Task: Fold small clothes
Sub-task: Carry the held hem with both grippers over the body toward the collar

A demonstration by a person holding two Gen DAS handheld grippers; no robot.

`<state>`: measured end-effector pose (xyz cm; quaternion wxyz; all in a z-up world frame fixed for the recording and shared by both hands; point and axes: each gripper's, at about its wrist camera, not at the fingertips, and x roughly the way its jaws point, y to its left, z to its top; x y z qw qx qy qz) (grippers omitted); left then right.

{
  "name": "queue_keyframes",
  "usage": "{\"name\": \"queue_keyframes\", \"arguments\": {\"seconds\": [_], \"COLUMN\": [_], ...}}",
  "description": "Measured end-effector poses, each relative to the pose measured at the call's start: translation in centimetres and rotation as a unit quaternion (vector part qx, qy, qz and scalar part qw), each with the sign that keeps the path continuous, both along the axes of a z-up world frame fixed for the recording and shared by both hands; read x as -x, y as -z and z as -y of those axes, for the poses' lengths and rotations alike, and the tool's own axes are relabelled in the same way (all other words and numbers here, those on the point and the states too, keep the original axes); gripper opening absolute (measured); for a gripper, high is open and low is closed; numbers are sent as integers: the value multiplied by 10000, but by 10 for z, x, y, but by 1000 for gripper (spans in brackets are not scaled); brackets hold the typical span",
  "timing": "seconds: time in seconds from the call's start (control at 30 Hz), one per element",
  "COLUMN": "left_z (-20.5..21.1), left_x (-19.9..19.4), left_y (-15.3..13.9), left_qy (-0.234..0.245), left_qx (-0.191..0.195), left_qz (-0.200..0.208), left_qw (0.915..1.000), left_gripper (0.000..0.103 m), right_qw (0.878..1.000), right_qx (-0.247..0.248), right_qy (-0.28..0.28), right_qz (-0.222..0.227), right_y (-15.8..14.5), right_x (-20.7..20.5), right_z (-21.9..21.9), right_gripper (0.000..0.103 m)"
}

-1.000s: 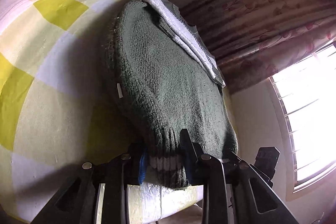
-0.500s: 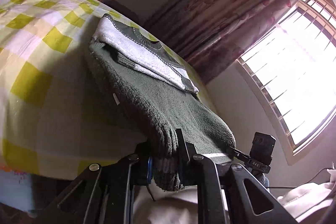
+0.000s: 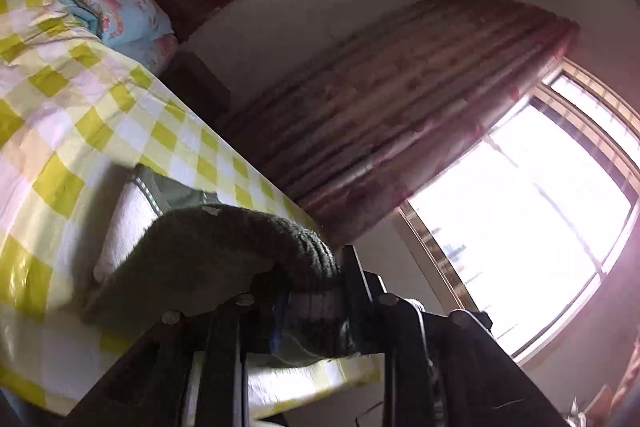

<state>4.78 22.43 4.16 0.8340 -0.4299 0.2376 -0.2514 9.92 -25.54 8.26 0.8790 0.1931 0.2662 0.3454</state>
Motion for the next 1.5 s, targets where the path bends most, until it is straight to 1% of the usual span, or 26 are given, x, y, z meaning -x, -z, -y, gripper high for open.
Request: {"name": "queue_keyframes", "arguments": {"seconds": [0.03,0.07,0.1,0.13,0.2,0.27,0.4,0.53,0.6,0.63,0.7,0.8,0.83,0.9,0.93,0.97,1.0,1.03,1.1,1.17,1.2,1.23,1.3,1.4,1.43,1.5], "left_z": [-7,-13,-19,-24,-24,-24,-18,2,17,24,32,41,43,47,48,45,39,29,8,-7,-9,-7,9,59,80,123], "left_x": [-20,-41,-54,-62,-68,-61,-50,-78,-102,-116,-143,-174,-180,-185,-186,-187,-185,-182,-180,-179,-177,-176,-171,-174,-179,-195], "left_y": [6,15,24,32,45,54,64,51,43,41,45,59,65,78,87,98,103,102,108,118,116,111,90,59,52,51], "left_qy": [-329,-637,-878,-1009,-1168,-1260,-1150,-715,-565,-486,-394,-346,-408,-589,-664,-716,-783,-900,-1178,-1178,-1218,-1269,-1385,-1097,-912,-422], "left_qx": [-27,-133,-204,-259,-528,-921,-1581,-2396,-2890,-3041,-3118,-3145,-3168,-3340,-3479,-3490,-3288,-3037,-2557,-1980,-1934,-2031,-2489,-3288,-3606,-4263], "left_qz": [-245,-579,-927,-1162,-1366,-1430,-1463,-1433,-1411,-1404,-1490,-1659,-1657,-1587,-1581,-1663,-1723,-1719,-1959,-2142,-2146,-2116,-1846,-1234,-1089,-915], "left_qw": [9992,9962,9916,9877,9823,9773,9697,9576,9452,9410,9376,9340,9330,9273,9217,9195,9253,9328,9393,9492,9496,9476,9406,9299,9218,8990], "left_gripper": [34,36,36,36,36,36,36,36,36,36,36,36,36,36,36,36,36,36,42,45,44,43,41,41,41,43], "right_qw": [9989,9954,9906,9884,9883,9833,9759,9673,9634,9629,9643,9694,9686,9598,9513,9435,9426,9459,9459,9456,9444,9415,9348,9390,9391,9390], "right_qx": [106,423,780,919,1058,1449,1879,2322,2500,2518,2418,1943,1927,2224,2428,2454,2348,2194,2094,2048,2100,2211,2604,2964,3125,3370], "right_qy": [440,824,1059,1133,1029,1043,975,928,878,865,862,979,1067,1398,1583,1702,1806,1860,1884,1923,2003,2103,2204,1709,1405,595], "right_qz": [-113,-239,-377,-415,-383,-356,-531,-424,-409,-448,-657,-1141,-1155,-990,-1046,-1438,-1540,-1500,-1611,-1641,-1547,-1435,-985,-351,-269,-337], "right_y": [6,10,18,24,32,43,66,64,59,57,58,68,74,88,100,114,116,112,114,114,111,105,89,65,63,71], "right_x": [-24,-44,-58,-65,-65,-62,-54,-78,-101,-113,-138,-168,-173,-177,-180,-186,-188,-187,-188,-188,-185,-182,-173,-166,-168,-176], "right_z": [-2,-2,-6,-6,-6,-9,8,9,3,0,-6,-11,-15,-23,-25,-22,-17,-12,-5,-3,-4,-7,-23,-68,-89,-133], "right_gripper": [27,103,103,103,103,103,103,103,103,103,103,103,103,103,103,103,103,103,103,103,103,103,103,103,103,103]}}
